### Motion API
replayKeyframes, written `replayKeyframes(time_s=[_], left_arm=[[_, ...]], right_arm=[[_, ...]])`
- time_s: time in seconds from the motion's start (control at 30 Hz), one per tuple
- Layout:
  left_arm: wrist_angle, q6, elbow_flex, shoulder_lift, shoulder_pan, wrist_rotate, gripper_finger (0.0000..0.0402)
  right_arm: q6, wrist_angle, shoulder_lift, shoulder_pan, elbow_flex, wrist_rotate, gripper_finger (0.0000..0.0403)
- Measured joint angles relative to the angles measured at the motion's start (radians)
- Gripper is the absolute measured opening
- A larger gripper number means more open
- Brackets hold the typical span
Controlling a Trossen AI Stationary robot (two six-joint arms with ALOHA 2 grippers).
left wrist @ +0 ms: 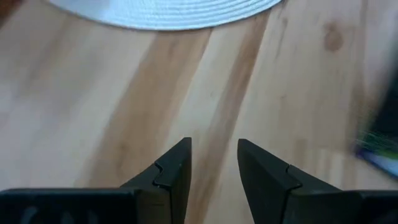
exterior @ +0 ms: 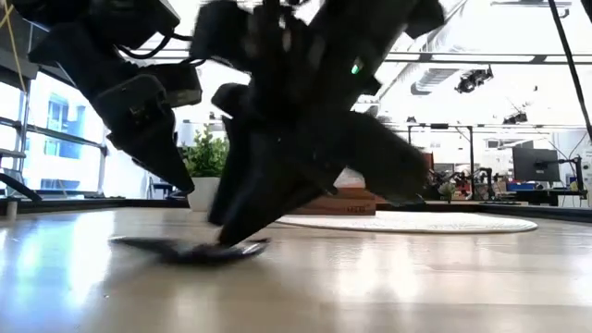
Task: Pick & Place Tea
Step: Put the violet tea bag into the left section of the wooden organizer
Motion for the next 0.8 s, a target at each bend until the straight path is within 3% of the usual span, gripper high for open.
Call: replayKeyframes(time_s=[0.1,0.23,0.3,0.47,0.67,0.8], left_arm=[[0.003,-0.098,0.000,0.000,0.000,0.056,0.0128],[0.004,-0.195,0.000,0.000,0.000,0.122,0.0128],[0.004,-0.223,0.000,0.000,0.000,0.124,0.0128],[0.013,-0.241,0.000,0.000,0.000,0.118,0.0128],[0.018,-0.187,0.000,0.000,0.000,0.108,0.0128],[0.023,-0.163,0.000,0.000,0.000,0.066,0.0128]], right_arm=[[-0.088,-0.064,-0.041,-0.040,-0.007,0.088,0.0124],[-0.163,-0.058,-0.069,-0.091,-0.002,0.038,0.0124],[-0.202,-0.059,-0.065,-0.106,-0.002,0.024,0.0124],[-0.172,-0.068,-0.095,-0.104,-0.003,0.118,0.0124],[0.118,-0.118,-0.136,-0.117,-0.001,-0.165,0.0124],[0.247,-0.075,-0.122,-0.144,-0.028,-0.182,0.0124]])
